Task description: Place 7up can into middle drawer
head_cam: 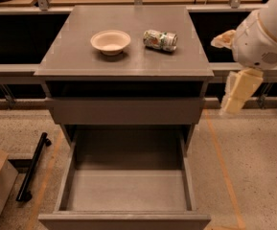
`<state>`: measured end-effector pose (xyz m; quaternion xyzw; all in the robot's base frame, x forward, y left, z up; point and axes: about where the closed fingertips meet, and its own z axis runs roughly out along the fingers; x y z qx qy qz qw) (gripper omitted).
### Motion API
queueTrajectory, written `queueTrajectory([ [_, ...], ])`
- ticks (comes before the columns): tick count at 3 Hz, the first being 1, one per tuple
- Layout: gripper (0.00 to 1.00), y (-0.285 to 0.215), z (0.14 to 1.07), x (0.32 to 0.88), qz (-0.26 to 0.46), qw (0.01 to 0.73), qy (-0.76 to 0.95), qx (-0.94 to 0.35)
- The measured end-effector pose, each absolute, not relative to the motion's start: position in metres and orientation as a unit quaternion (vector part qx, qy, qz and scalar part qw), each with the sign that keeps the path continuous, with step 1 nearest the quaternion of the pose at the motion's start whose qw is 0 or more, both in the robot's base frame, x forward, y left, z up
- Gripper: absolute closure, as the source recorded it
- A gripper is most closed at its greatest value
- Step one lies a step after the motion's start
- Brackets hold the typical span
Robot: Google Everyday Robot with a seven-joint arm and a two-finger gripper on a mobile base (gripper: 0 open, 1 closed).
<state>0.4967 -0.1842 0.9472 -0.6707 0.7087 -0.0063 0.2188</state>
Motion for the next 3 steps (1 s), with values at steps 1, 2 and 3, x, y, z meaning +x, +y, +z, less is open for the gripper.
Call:
queueTrajectory([
  [1, 0.00, -0.179, 0.958, 0.531, -0.008, 0.247, 0.707, -0.663],
  [2, 0.00, -0.178, 0.962, 0.534, -0.010, 0.252, 0.705, -0.663],
  [3, 0.00, -0.167, 0.956, 0.547, -0.013, 0.257, 0.702, -0.664],
])
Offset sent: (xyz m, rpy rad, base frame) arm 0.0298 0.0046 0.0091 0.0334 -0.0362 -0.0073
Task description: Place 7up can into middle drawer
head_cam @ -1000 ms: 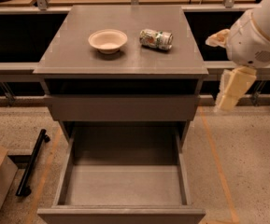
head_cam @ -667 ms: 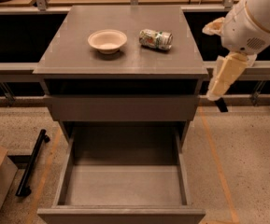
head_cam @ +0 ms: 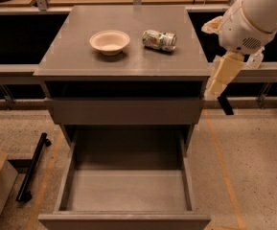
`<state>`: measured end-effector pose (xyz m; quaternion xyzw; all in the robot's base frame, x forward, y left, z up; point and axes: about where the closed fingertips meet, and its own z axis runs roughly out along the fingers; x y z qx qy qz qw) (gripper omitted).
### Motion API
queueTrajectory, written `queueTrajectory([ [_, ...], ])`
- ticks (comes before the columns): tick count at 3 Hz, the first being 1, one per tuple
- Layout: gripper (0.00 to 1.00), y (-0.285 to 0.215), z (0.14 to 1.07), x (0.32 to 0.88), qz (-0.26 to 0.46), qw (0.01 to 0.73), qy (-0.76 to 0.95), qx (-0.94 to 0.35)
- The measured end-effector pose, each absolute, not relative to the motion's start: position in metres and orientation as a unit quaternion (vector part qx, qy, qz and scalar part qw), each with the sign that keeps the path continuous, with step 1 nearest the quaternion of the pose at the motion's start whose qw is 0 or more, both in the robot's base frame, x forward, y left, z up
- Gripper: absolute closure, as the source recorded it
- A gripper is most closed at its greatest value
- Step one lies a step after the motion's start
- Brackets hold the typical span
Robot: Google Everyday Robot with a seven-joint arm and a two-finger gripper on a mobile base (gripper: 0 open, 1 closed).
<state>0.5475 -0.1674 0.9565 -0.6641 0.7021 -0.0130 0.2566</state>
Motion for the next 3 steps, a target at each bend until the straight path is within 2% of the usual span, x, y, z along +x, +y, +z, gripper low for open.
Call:
queueTrajectory([
  [3, 0.00, -0.153, 0.936, 0.673, -0.007, 0.336, 0.714, -0.615],
])
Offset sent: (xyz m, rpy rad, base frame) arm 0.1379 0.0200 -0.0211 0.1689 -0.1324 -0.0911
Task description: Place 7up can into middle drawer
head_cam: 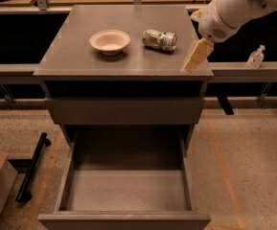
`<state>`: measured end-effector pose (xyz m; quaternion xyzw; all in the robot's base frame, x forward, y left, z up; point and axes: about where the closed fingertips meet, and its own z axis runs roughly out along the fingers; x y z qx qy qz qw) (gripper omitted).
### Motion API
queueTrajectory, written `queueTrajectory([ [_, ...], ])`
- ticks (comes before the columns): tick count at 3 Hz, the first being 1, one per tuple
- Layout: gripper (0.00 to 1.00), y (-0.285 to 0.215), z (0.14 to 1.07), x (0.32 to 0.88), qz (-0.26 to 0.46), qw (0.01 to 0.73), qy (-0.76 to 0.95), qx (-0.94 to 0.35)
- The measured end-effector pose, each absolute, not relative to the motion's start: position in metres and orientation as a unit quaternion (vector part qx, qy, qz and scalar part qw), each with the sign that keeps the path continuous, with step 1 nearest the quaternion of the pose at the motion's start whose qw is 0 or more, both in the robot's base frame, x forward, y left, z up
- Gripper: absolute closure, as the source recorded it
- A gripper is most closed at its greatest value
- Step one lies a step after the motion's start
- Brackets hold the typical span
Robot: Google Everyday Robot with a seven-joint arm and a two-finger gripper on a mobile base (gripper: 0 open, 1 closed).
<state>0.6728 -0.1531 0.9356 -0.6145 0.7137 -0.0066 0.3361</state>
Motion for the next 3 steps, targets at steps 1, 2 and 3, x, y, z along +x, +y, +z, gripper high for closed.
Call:
queueTrajectory([
  [1, 0.00, -0.151, 0.935, 0.668, -0.006, 0.334, 0.713, -0.617],
  [2, 0.00, -0.151, 0.935, 0.668, -0.006, 0.334, 0.713, -0.617],
  [3, 0.00, -0.147, 0.921, 0.690, 0.019, 0.352, 0.719, -0.599],
])
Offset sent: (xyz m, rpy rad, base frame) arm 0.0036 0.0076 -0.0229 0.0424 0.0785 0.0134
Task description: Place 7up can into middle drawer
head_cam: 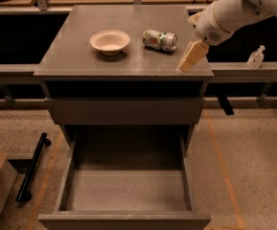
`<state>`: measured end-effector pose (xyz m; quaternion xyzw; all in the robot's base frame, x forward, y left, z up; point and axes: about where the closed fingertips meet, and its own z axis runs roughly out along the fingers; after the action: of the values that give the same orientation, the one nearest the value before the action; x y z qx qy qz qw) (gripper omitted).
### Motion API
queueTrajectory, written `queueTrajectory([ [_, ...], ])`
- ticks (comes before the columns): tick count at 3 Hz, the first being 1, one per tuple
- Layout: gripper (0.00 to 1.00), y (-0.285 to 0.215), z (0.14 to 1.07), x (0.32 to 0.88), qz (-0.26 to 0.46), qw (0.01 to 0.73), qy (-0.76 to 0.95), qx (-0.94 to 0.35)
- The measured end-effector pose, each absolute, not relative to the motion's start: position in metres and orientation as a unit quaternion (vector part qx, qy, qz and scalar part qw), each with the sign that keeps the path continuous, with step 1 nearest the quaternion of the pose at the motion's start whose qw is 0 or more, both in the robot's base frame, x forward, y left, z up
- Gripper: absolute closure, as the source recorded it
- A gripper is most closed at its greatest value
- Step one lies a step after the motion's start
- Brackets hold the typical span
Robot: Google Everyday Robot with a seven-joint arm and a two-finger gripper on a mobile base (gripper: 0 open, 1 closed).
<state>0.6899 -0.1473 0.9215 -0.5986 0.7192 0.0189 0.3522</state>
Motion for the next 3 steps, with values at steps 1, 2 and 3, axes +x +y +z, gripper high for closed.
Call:
queueTrajectory([
  [1, 0.00, -0.149, 0.902, 0.727, 0.047, 0.382, 0.736, -0.558],
  [2, 0.00, -0.149, 0.884, 0.761, 0.067, 0.398, 0.749, -0.526],
  [3, 0.00, -0.142, 0.875, 0.804, 0.089, 0.425, 0.755, -0.491],
])
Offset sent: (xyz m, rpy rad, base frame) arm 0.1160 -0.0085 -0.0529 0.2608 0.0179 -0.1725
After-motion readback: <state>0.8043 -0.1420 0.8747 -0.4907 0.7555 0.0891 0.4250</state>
